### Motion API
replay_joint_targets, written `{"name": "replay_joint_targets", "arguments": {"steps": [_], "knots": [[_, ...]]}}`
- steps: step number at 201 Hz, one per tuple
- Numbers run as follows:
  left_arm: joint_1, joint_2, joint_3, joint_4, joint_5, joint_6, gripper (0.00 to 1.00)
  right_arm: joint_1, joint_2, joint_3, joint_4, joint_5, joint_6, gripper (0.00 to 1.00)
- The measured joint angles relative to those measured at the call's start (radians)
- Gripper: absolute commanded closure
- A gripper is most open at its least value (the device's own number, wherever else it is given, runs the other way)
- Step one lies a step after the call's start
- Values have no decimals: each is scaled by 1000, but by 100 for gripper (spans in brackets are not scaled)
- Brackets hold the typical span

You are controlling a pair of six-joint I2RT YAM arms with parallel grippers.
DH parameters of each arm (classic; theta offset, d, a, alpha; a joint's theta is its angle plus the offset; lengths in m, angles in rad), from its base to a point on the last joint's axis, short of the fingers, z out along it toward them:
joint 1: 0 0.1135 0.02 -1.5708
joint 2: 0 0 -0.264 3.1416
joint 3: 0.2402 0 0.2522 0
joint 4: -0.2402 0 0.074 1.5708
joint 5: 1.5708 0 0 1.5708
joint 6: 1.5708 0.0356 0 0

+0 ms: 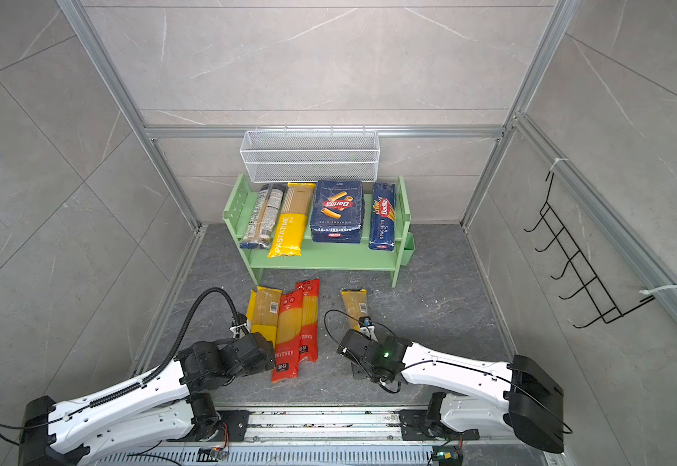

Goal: Arrange pasta packages on shelves
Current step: Pick up the pasta bag from the center of the table, then place the pasta bag on the shelf.

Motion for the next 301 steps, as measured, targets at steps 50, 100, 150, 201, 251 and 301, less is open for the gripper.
{"name": "replay_joint_targets", "arguments": {"steps": [50,100,150,201,251,301], "knots": [[0,1,20,-10,-2,3,3,18,-79,6,-97,42,7,100],[0,3,31,-10,-11,8,3,27,-163,88,-204,99,6,100],[0,12,53,-13,-21,19,3,27,-123,185,-261,207,-13,100],[0,15,65,-11,-23,24,3,20,46,293,-254,326,-65,100],[1,20,87,-21,-37,41,3,-95,112,342,-154,301,-165,100],[14,18,116,-29,-51,66,2,-216,171,362,-72,241,-251,100]]}}
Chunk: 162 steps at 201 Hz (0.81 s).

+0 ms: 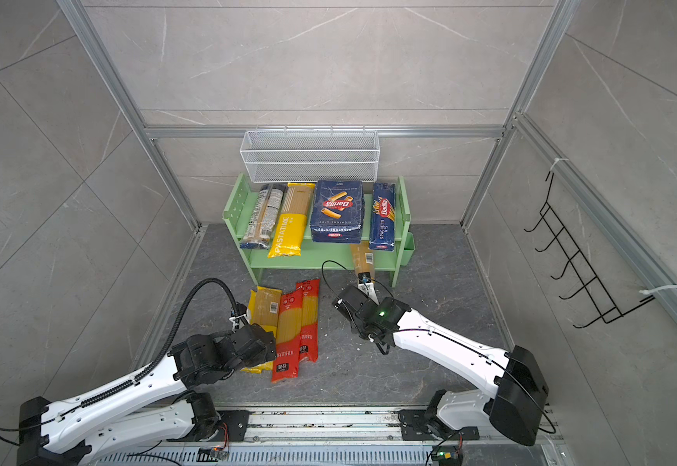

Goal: Arrange pasta packages on shelves
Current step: Place the pasta bag on the shelf.

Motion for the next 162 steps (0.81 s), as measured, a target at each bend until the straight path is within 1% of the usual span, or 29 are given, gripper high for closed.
{"name": "replay_joint_targets", "arguments": {"steps": [42,88,162], "knots": [[23,18,18,1,0,26,2,-68,61,9,88,-51,-44,100],[60,57,37,1,2,60,2,-148,116,14,183,-79,-71,100],[107,114,97,13,2,107,2,-255,196,70,274,-86,-131,100]]}}
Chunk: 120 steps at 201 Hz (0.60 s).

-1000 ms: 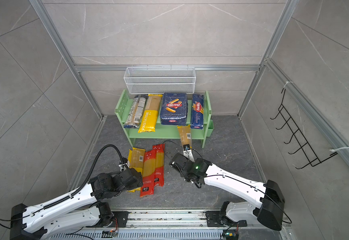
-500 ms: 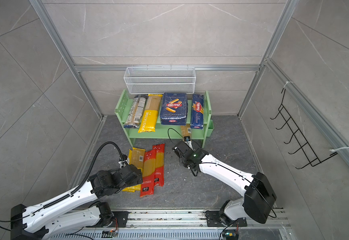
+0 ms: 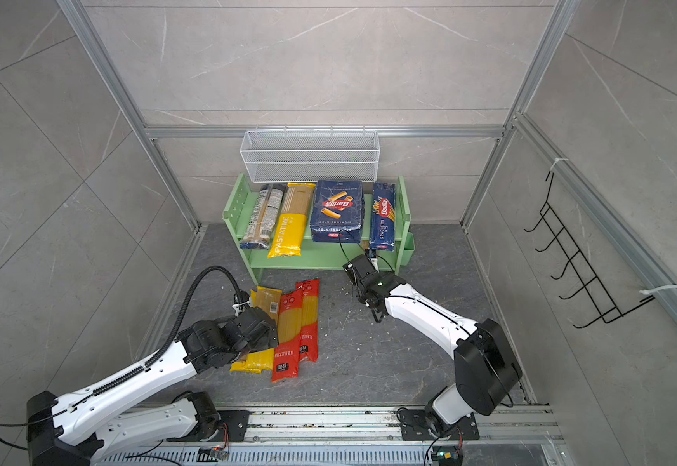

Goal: Arrange pasta packages on shelves
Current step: Place the pasta bag on the shelf.

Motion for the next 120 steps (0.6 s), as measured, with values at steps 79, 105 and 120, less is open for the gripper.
{"name": "replay_joint_targets", "arguments": {"steps": [79,105,120], "knots": [[21,47,38,12,14,26,3,-63,45,35,66,-28,-41,100],[24,61,55,12,26,32,3,-84,55,49,73,-42,-55,100],[24,66,61,15,27,33,3,-89,62,55,73,-45,-59,100]]}}
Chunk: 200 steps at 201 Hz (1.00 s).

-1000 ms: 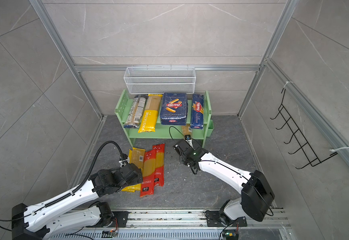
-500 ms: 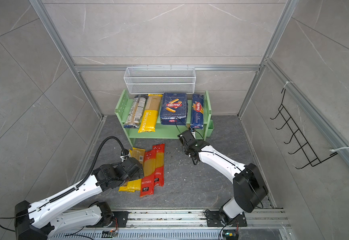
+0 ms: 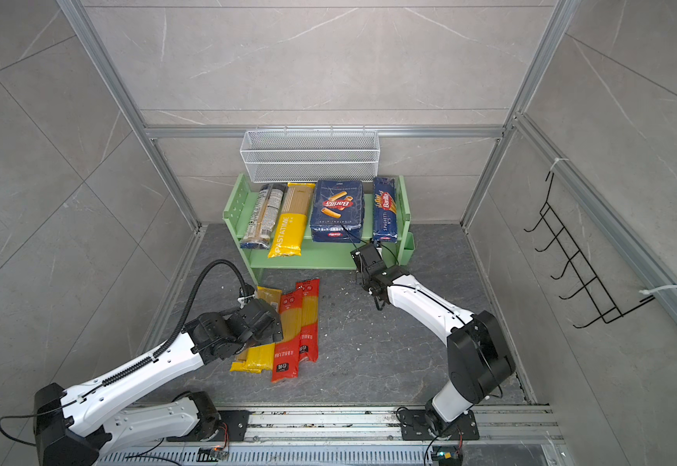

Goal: Arrange pasta packages on shelves
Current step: Place the pasta bag on the shelf.

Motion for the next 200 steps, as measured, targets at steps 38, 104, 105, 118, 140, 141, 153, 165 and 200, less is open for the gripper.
{"name": "replay_joint_targets", "arguments": {"steps": [38,104,105,118,140,141,153,165,200], "knots": [[0,6,0,1,3,0,3,-11,19,19,0,-3,-4,96],[0,6,0,0,6,0,3,-16,31,27,-5,-12,-3,66],[0,6,0,0,6,0,3,-16,31,27,-5,-12,-3,66],[0,6,0,0,6,0,3,-16,31,27,-5,-14,-3,64],[0,6,0,0,7,0,3,-16,31,26,-5,-14,-3,60],[0,6,0,0,7,0,3,-16,31,26,-5,-14,-3,60],[0,5,0,0,7,-1,3,-16,31,26,-5,-14,-3,58],[0,1,0,0,7,0,3,-16,31,26,-5,-14,-3,56],[2,-32,-2,-1,8,-1,3,-18,28,25,-9,-14,-2,49]]}}
